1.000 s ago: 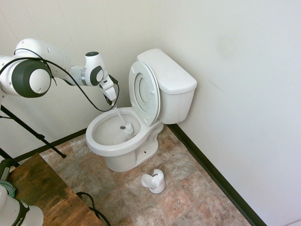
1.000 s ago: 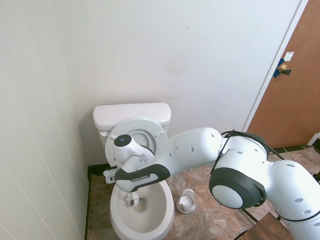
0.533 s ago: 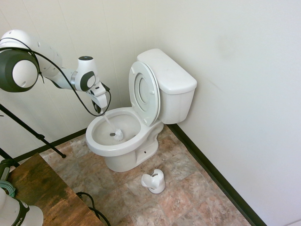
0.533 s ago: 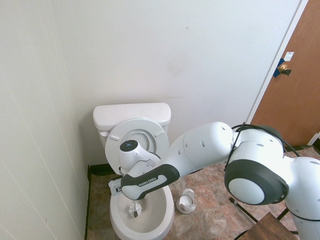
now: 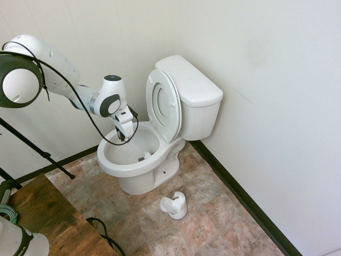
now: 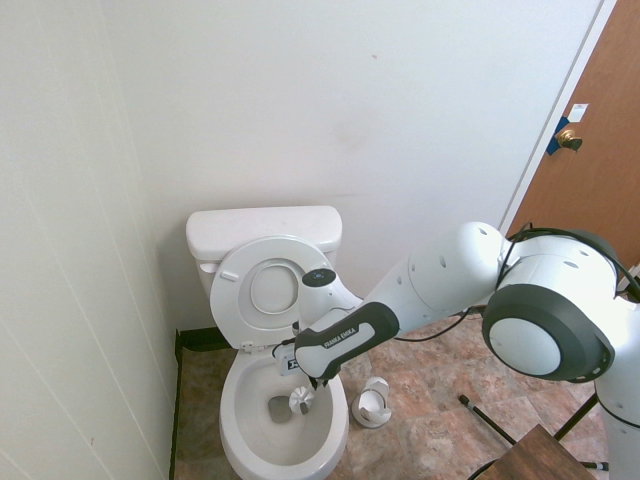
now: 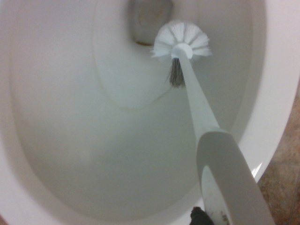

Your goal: Clean the toilet

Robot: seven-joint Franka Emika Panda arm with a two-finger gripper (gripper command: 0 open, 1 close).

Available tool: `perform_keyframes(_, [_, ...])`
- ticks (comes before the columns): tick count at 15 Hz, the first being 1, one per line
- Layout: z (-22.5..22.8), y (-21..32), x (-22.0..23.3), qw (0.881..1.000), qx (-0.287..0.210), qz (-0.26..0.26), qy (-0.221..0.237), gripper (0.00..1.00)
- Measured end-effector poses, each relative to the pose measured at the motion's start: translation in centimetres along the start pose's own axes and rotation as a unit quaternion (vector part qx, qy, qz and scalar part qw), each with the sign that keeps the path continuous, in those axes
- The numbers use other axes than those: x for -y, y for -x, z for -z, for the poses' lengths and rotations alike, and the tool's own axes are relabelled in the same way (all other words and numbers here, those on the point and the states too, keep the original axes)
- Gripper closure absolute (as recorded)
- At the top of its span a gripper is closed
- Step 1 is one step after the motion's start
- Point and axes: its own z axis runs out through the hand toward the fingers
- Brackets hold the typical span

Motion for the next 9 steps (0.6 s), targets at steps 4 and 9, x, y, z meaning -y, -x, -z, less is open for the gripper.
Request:
perform_keyframes(4, [-0.3,-1.8,3.5,1.000,-0.014,-0.013,-0.021,1.00])
perform_keyframes(9, [1.3,0.2,8.0,0.998,-0.029,-0.021,-0.055,1.00])
